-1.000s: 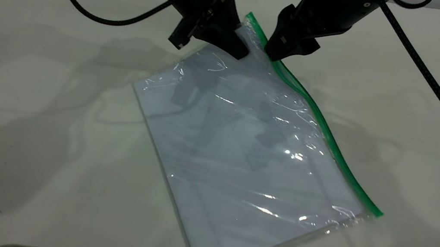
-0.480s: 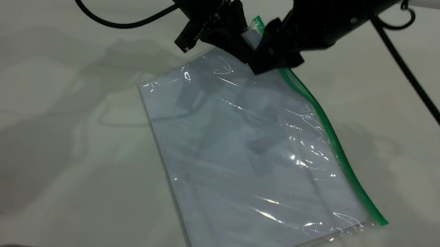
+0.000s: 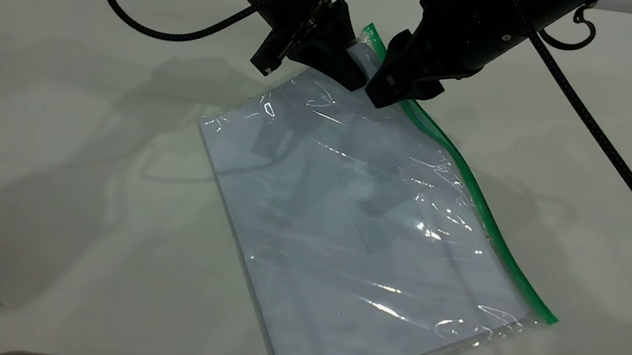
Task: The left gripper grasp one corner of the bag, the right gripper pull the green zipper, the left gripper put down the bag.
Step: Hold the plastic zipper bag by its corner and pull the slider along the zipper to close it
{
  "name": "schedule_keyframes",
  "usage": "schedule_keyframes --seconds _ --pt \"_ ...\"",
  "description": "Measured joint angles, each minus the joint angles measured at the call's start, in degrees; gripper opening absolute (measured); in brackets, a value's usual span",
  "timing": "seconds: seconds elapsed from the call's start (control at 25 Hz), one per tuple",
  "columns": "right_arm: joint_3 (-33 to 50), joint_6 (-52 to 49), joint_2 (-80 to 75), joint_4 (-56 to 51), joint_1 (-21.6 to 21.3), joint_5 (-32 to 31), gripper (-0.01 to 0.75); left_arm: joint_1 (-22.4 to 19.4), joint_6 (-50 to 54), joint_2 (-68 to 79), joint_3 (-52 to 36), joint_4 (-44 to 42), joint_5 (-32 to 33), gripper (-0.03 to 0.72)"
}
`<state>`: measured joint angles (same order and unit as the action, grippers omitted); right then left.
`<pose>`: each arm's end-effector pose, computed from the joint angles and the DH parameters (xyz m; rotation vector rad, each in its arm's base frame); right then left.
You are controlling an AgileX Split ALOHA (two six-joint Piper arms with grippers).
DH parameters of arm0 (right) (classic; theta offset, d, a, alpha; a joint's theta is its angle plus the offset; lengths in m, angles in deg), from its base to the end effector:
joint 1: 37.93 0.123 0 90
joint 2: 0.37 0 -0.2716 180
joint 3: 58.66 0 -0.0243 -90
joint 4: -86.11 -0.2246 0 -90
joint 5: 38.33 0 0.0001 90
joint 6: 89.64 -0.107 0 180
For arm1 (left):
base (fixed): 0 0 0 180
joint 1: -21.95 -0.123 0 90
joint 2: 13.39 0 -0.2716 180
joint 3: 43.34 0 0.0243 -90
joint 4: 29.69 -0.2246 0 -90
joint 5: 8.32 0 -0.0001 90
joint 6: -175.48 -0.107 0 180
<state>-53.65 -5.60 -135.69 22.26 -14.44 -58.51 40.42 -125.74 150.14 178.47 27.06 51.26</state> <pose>0.3598 0.1926 0.0689 -1.0955 2.3442 0.4216 0.4343 -0.2265 0.0311 1.9566 1.4076 -0.6911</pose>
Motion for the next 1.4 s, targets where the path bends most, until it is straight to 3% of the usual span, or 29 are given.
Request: schedule_keyframes --seconds 0.24,0.48,1.08,1.4 --pt "0.0 0.0 0.0 0.0 -0.1 1.2 0.137 0.0 0.0 0.0 0.0 0.0 0.1 0.053" --pt "0.0 0.0 0.0 0.0 -0.1 1.5 0.037 0.0 0.0 0.0 0.0 0.0 0.1 0.053" --pt "-0.7 -0.4 0.0 1.0 -0.2 1.7 0.033 -2.5 1.2 0.2 0.0 3.8 1.8 0.053" --pt "-0.9 -1.6 0.0 0.1 -3.3 -0.5 0.033 -3.6 2.9 0.2 0.0 6.6 3.3 0.053"
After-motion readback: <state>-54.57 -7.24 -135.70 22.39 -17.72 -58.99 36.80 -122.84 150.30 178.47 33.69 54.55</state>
